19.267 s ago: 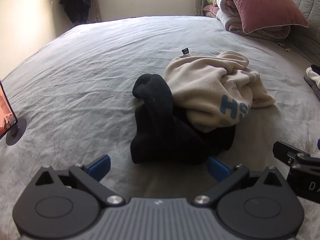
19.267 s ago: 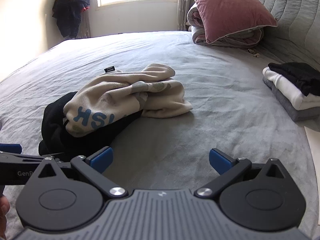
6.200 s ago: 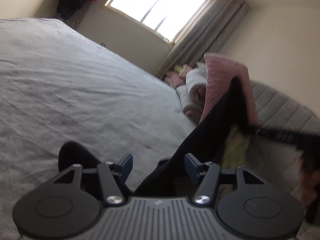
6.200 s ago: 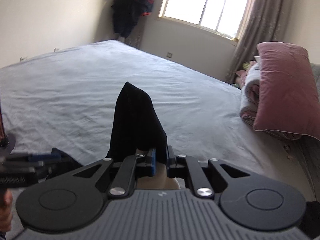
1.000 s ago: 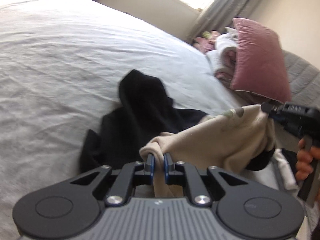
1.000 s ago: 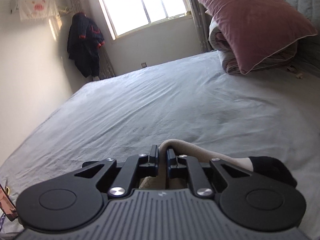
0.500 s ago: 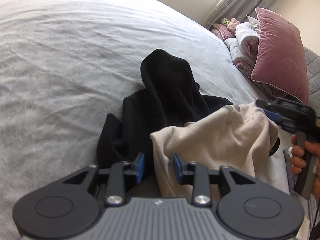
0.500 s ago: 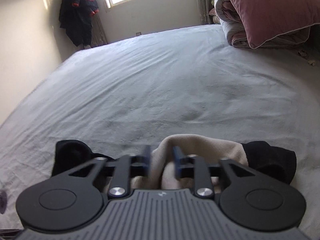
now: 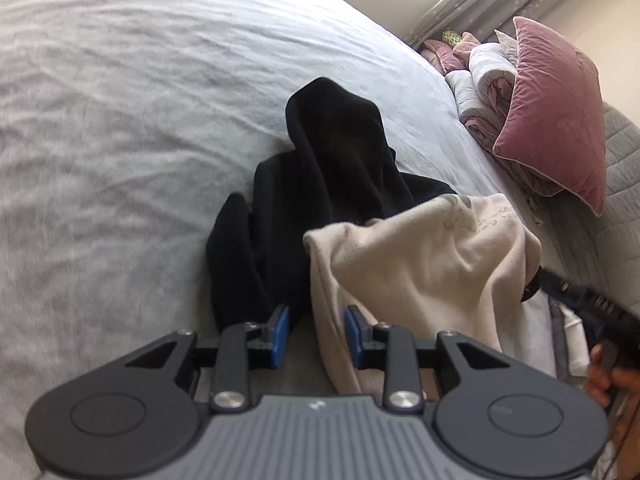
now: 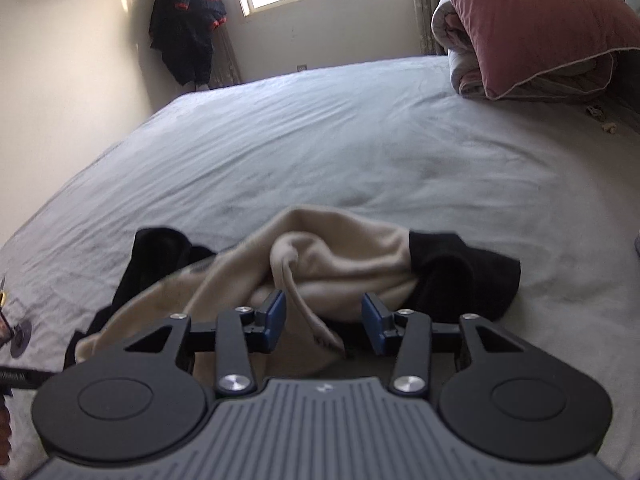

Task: Fold clothes
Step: 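Lay the cream sweatshirt over the black garment with both grippers, then pull the sweatshirt hem with both grippers to spread it flat, then release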

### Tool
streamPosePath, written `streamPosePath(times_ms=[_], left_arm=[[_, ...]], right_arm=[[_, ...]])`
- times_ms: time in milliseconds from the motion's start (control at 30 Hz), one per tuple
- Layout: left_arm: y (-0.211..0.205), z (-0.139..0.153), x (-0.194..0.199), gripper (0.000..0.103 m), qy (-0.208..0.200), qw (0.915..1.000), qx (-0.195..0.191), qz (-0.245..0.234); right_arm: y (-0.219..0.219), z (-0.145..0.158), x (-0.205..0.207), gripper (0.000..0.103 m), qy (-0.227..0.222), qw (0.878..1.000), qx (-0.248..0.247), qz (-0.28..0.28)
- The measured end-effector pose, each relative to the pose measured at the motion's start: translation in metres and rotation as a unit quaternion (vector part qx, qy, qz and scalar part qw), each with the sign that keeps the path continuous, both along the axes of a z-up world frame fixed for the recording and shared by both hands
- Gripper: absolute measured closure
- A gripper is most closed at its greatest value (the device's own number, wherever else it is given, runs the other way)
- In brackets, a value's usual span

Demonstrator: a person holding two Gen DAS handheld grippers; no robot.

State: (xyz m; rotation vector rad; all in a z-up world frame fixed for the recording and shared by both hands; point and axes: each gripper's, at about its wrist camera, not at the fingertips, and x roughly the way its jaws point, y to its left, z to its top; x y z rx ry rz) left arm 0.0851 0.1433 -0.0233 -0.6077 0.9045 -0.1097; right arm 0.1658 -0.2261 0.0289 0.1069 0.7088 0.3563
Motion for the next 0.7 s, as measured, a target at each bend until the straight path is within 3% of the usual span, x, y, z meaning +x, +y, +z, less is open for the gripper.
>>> streamPosePath(times_ms=[133, 267, 467, 500, 567, 667, 700], left_arm=[[0.004, -0.008, -0.002, 0.074, 0.013, 0.9992, -0.037, -0.006], [0.004, -0.013, 0.0, 0.074, 0.012, 0.9987, -0.048, -0.009], [0.01, -0.023, 0.009, 0.074, 0.02, 0.9925, -0.119, -0.021], [0.01, -0.024, 0.01, 0.074, 0.022, 0.9916, -0.125, -0.024], [0.006, -0.025, 0.012, 0.074, 0.024, 0.9921, -0.12, -0.028], [0.0, -0.024, 0.014, 0.096, 0.029, 0.9936, -0.103, -0.035], [0.0, -0.024, 0.014, 0.096, 0.034, 0.9932, -0.105, -0.038]], right_arm=[[0.005, -0.018, -0.003, 0.057, 0.01, 1.0, -0.019, 0.011], [0.014, -0.03, 0.001, 0.057, 0.006, 0.999, -0.037, 0.01], [0.029, -0.038, 0.01, 0.058, 0.0, 0.999, -0.044, 0.022], [0.032, -0.04, 0.011, 0.06, 0.002, 0.999, -0.045, 0.027], [0.036, -0.043, 0.012, 0.09, 0.007, 0.998, -0.052, 0.031], [0.036, -0.042, 0.009, 0.092, 0.01, 0.997, -0.066, 0.029], [0.032, -0.037, 0.005, 0.092, 0.008, 0.997, -0.067, 0.029]])
